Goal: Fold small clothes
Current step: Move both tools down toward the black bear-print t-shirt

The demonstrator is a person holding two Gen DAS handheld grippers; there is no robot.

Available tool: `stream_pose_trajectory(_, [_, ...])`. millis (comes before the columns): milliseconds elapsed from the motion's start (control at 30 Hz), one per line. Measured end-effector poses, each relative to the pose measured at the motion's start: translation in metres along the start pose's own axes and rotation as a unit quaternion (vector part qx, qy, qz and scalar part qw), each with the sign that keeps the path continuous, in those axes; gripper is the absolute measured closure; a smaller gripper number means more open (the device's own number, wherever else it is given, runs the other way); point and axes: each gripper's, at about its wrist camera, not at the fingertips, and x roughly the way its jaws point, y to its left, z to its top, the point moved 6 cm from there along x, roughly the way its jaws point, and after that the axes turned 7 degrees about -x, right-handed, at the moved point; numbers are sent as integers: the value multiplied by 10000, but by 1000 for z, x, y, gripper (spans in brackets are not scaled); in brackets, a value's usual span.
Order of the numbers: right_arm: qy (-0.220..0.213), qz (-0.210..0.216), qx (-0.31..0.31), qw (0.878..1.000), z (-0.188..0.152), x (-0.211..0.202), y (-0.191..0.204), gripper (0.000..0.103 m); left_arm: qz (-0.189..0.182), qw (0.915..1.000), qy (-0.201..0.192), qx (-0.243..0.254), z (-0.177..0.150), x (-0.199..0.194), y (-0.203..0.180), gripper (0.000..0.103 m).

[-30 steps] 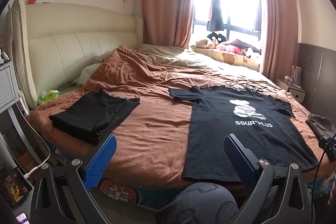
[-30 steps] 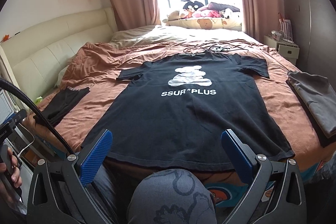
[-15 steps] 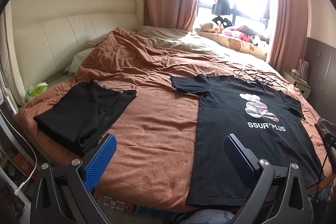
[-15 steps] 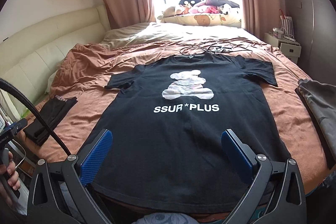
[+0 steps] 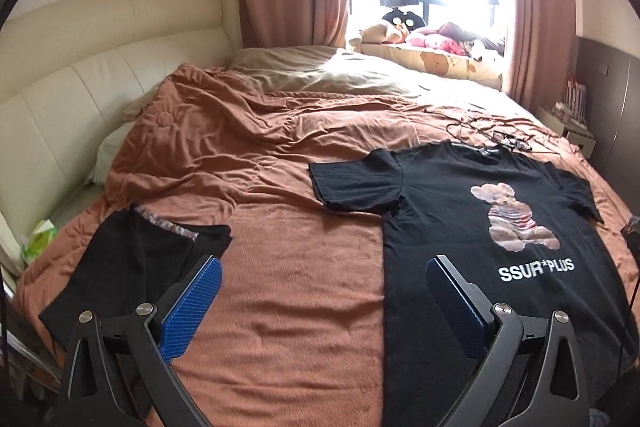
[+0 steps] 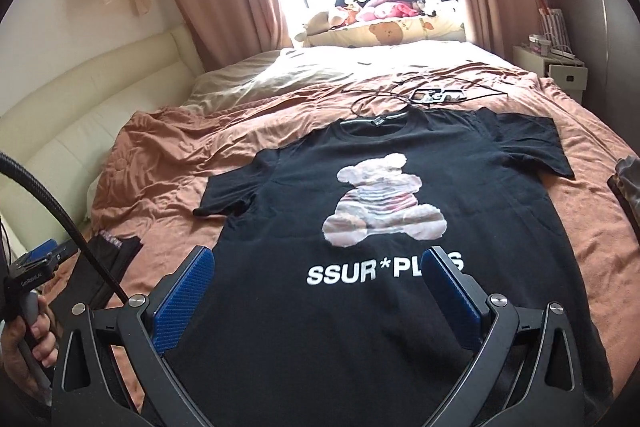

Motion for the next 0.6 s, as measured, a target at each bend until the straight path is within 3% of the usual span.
stream_pose_trajectory(167, [-39,139,278,9995,14,47,16,0,-400,9988,256,-120,26,44,-4,0])
stream_pose_trajectory(433, [117,375,721,9966,35,130,23,0,-439,9979,442,-164,61,106,1,1])
stream_pose_trajectory(500, [202,411,872,9951,41,150,22,13,-459,9978,458,-166,68,122,2,1])
stream_pose_trajectory(600, [278,562,816,9947,48,181,26,20,-547,9961,621,-293,75,150,4,6])
